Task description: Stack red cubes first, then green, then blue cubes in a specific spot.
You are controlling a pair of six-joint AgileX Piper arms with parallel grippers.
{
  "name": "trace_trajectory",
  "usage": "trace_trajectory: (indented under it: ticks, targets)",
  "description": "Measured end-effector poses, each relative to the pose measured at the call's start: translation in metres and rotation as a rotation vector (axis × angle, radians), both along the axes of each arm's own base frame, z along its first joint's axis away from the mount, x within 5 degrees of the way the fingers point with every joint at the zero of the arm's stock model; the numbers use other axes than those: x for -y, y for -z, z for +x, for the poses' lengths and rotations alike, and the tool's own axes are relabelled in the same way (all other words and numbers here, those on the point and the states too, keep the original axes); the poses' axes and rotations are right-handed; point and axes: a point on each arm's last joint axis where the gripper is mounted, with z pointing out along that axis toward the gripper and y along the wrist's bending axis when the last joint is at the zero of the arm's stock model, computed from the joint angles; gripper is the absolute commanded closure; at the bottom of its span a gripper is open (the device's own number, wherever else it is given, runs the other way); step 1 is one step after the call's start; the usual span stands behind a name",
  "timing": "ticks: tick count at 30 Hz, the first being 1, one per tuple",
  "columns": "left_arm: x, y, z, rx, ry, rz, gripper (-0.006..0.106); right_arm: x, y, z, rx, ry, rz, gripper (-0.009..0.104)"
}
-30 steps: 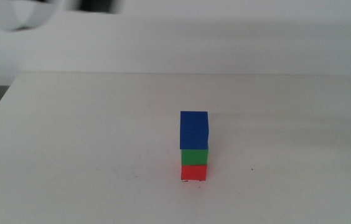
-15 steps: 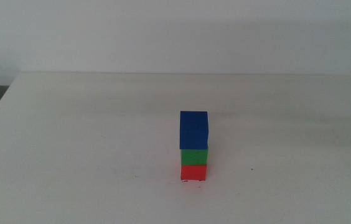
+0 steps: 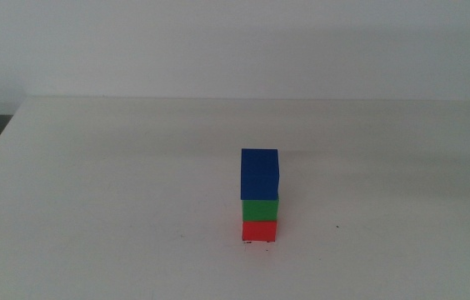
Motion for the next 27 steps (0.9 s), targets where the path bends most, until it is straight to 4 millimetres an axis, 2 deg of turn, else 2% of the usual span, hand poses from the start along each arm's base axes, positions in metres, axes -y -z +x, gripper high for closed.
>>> trace_trajectory:
  ticks: [3,6,10,13,16,18,23,27]
  targets:
    - [0.004,0.011,-0.010,0.059,0.022,-0.062,0.007,-0.004,0.008,0.001,-0.006,-0.012,0.033,0.002]
    - [0.006,0.029,-0.023,0.118,0.033,-0.110,0.007,-0.010,0.024,0.012,0.096,0.026,0.123,0.002]
    - [0.001,0.061,-0.037,0.196,0.004,-0.074,0.007,-0.007,0.076,0.026,0.110,0.150,0.173,0.002]
    - [-0.001,0.088,-0.048,0.244,-0.006,-0.065,0.007,0.007,0.122,0.029,0.061,0.306,0.198,0.002]
    - [-0.001,0.113,-0.057,0.273,-0.008,-0.064,0.007,0.027,0.164,0.024,0.076,0.472,0.219,0.002]
    - [-0.002,0.129,-0.061,0.287,-0.009,-0.065,0.007,0.039,0.183,0.016,0.115,0.580,0.237,0.002]
    - [-0.001,0.165,-0.056,0.370,-0.019,-0.116,0.007,0.056,0.215,-0.001,0.226,0.773,0.256,0.002]
    - [-0.002,0.187,-0.047,0.393,-0.036,-0.144,0.007,0.059,0.237,-0.002,0.189,0.835,0.226,0.002]
